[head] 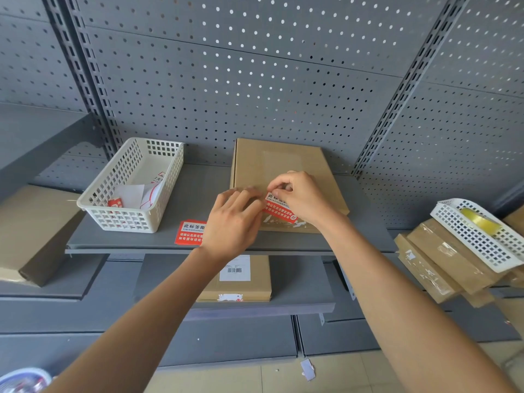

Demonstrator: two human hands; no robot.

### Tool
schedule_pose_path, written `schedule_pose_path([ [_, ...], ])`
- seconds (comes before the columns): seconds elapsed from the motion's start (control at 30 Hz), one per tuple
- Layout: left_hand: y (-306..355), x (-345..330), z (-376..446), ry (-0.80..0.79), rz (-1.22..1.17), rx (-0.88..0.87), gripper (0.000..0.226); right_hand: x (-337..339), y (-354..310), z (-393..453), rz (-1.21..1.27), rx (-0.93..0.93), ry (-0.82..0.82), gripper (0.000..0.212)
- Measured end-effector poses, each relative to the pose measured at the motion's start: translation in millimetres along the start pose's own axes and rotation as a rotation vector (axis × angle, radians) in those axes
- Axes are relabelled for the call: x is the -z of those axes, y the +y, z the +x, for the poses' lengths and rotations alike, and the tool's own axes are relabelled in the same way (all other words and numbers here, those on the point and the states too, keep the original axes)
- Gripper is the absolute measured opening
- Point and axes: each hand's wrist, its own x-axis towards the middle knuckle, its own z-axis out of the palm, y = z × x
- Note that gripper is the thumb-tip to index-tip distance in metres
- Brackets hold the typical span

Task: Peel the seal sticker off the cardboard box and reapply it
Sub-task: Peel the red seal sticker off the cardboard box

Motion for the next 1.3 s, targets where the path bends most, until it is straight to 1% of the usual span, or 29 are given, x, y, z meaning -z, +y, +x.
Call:
schedule_pose_path([
  [0.13,-0.1,-0.4,0.7,-0.019,0.010,0.008,0.011,-1.1,1.5,1.2,-0.012,0.015,-0.019,0.017],
  [0.27,1.9,-0.8,4.3,-0.078,0.055,0.046,0.012,-3.4,2.2,2.4,-0.029,0.028,-0.014,0.022],
  [0.4,3.9,-2.7,5.7,-0.104,0.115,0.065,0.017,-5.5,4.3,2.3,-0.050,0.037,-0.004,0.018],
  [0.5,1.8,-2.9,5.5,-0.129,0.099,0.058,0.026,-4.8,4.4,1.8,-0.059,0.053,-0.008,0.012],
  [0.6,0.0,-2.4,6.2,-0.137,0.071,0.060,0.026,0.0,2.9,4.5,-0.050,0.051,-0.027,0.012],
  [0.73,0.2,-2.4,6.5,-0.136,0.063,0.060,0.026,3.8,-1.9,10.0,-0.154,0.100,-0.050,0.010],
  [0.87,0.4,-2.8,5.8,-0.139,0.065,0.069,0.026,6.1,-8.6,17.5,-0.273,0.113,-0.148,0.011],
  [1.0,2.7,-2.4,6.3,-0.135,0.066,0.072,0.025,6.1,-12.9,23.1,-0.394,0.105,-0.226,0.023],
  [1.07,3.7,-1.5,7.0,-0.132,0.062,0.071,0.025,5.6,-14.0,24.4,-0.445,0.101,-0.250,0.025],
  [1.23,5.1,-0.9,7.6,-0.118,0.069,0.070,0.025,5.3,-15.8,22.6,-0.524,0.137,-0.261,0.028],
  [1.3,5.8,-1.7,7.2,-0.113,0.072,0.074,0.025,3.7,-16.0,19.3,-0.554,0.162,-0.251,0.033],
])
